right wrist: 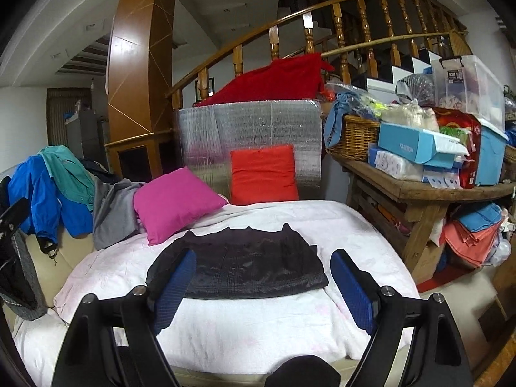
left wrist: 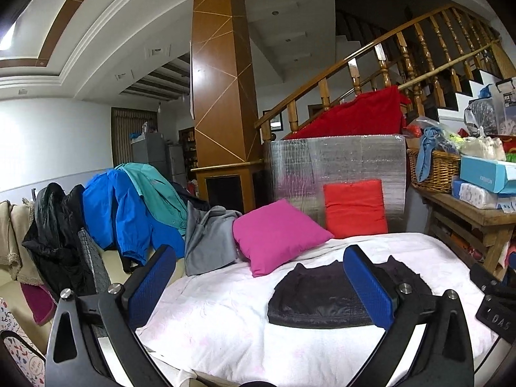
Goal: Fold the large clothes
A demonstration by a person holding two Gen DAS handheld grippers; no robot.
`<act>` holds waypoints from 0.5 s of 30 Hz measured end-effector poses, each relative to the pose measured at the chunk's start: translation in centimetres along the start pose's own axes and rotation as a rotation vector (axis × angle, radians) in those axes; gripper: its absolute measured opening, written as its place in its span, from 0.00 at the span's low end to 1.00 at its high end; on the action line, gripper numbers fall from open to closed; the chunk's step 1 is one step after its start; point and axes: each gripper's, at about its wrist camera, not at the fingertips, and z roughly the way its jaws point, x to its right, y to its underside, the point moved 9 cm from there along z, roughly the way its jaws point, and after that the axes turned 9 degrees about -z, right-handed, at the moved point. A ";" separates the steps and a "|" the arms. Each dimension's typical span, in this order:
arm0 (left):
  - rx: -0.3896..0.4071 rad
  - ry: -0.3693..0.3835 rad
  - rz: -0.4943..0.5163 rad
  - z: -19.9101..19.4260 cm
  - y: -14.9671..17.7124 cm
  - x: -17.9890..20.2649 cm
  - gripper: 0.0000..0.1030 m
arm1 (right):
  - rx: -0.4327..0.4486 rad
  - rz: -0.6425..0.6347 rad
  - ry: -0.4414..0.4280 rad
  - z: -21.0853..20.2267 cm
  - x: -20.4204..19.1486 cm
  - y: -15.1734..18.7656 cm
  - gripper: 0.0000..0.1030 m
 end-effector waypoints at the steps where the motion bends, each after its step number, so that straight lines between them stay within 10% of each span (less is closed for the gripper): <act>1: 0.003 0.004 -0.001 -0.3 -0.1 0.1 1.00 | -0.003 -0.005 -0.002 -0.2 -0.2 0.0 0.85; 15: -0.031 0.010 0.028 -0.8 0.2 0.3 1.00 | -0.029 -0.005 -0.016 -0.5 -0.6 0.3 0.85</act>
